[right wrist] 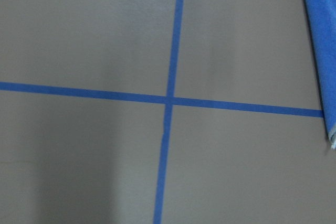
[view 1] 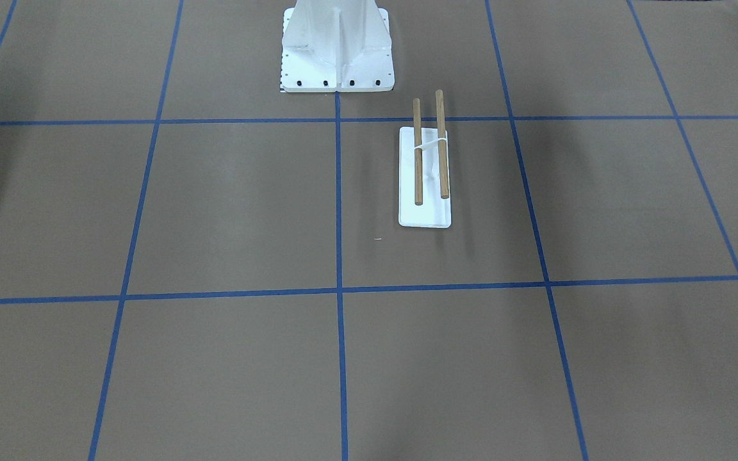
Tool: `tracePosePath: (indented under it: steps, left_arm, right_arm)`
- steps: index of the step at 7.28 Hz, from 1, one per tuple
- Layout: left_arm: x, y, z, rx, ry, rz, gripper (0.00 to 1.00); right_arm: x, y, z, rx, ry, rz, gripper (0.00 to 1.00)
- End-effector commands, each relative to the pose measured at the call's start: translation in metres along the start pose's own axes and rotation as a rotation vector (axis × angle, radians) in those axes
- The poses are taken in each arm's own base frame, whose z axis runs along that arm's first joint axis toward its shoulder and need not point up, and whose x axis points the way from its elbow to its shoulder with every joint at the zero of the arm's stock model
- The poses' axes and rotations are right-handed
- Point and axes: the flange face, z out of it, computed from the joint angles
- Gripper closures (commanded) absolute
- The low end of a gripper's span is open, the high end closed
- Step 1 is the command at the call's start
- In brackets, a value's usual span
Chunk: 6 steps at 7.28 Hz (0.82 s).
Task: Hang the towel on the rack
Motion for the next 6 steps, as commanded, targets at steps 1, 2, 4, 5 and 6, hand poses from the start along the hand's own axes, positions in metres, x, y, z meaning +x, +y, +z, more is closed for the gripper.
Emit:
tracePosePath:
  steps: [1,2,4,5,6]
  left_arm:
    - [-0.001,-0.003,0.001,-0.001,0.000,0.000,0.01]
    - [-0.002,-0.003,0.002,-0.003,0.000,-0.002,0.01]
    - [-0.002,-0.003,0.002,-0.003,0.000,-0.002,0.01]
    - [-0.004,-0.002,0.004,-0.006,0.000,-0.006,0.01]
    - [-0.005,-0.001,0.005,-0.009,0.002,-0.007,0.01]
  right_arm:
    - [0.051,-0.029,0.058,0.001,0.090,-0.124,0.00]
    - [0.065,-0.041,0.063,-0.022,0.187,-0.156,0.00]
    - [0.083,-0.039,0.080,-0.047,0.249,-0.149,0.00]
    - [0.092,-0.040,0.093,-0.045,0.255,-0.154,0.00]
    - [0.097,-0.047,0.102,-0.053,0.256,-0.152,0.01]
